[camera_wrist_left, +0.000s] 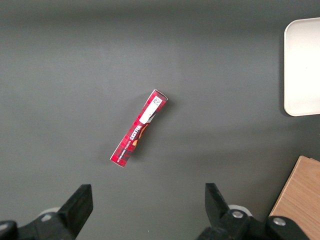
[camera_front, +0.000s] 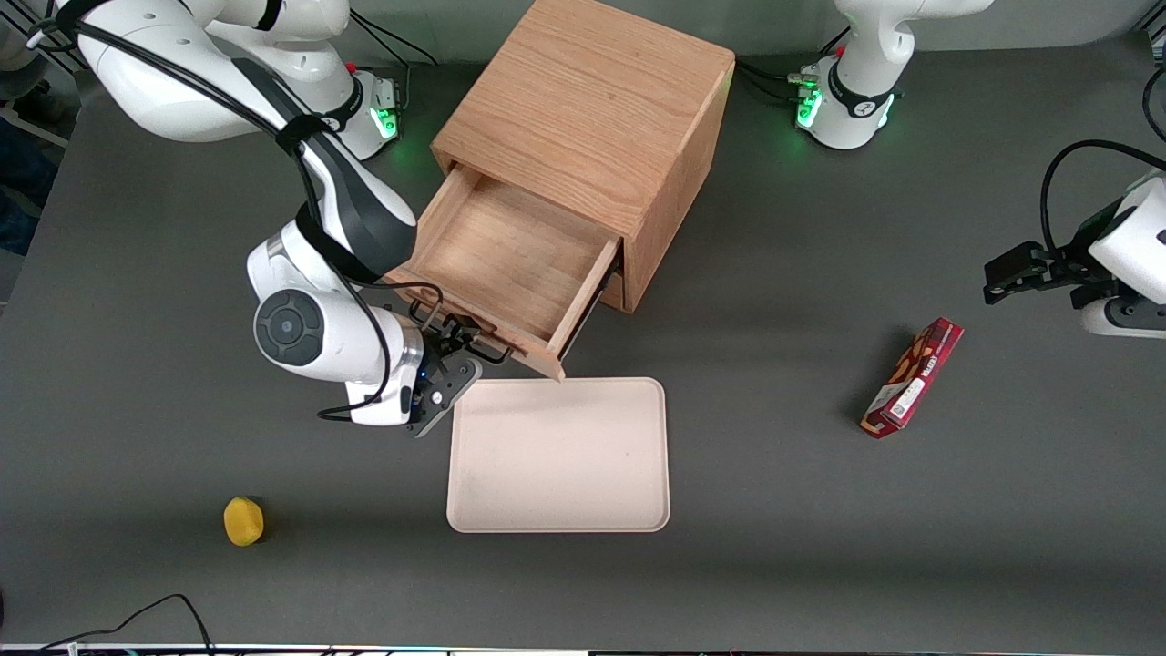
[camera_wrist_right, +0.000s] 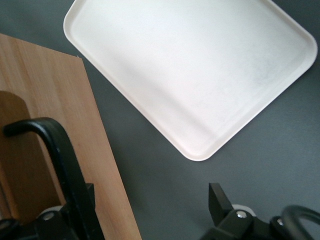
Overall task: Open upper drawer
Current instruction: 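Pull the upper drawer handle outward with the right gripper, then keep pulling the drawer fully open with the right gripper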
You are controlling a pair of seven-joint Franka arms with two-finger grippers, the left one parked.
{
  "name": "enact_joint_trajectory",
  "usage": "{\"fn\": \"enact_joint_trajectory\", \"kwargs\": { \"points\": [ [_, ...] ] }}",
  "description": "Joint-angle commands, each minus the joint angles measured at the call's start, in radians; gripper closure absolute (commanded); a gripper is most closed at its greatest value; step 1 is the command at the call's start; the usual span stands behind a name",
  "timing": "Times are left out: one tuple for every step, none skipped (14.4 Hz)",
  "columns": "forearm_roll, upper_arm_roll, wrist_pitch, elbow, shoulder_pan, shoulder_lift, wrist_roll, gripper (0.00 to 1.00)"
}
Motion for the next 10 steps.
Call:
{"fn": "enact_joint_trajectory", "kwargs": {
  "points": [
    [-0.04,0.006,-0.029,0.047,-0.014,0.032,-0.013,0.01],
    [-0.04,0.006,-0.029,0.048,-0.017,0.032,-0.015,0.01],
    [-0.04,0.006,-0.029,0.053,-0.017,0.037,-0.024,0.01],
    [-0.042,0.006,-0.029,0.06,-0.017,0.037,-0.026,0.01],
    [-0.046,0.001,-0.029,0.066,-0.017,0.04,-0.026,0.01],
    [-0.051,0.0,-0.03,0.071,-0.017,0.044,-0.026,0.01],
    [-0.051,-0.005,-0.037,0.077,-0.017,0.046,-0.026,0.01],
    [-0.051,-0.007,-0.038,0.088,-0.017,0.052,-0.026,0.01],
    [-0.053,-0.007,-0.044,0.1,-0.017,0.06,-0.026,0.01],
    [-0.06,-0.007,-0.052,0.109,-0.015,0.064,-0.026,0.01]
  ]
}}
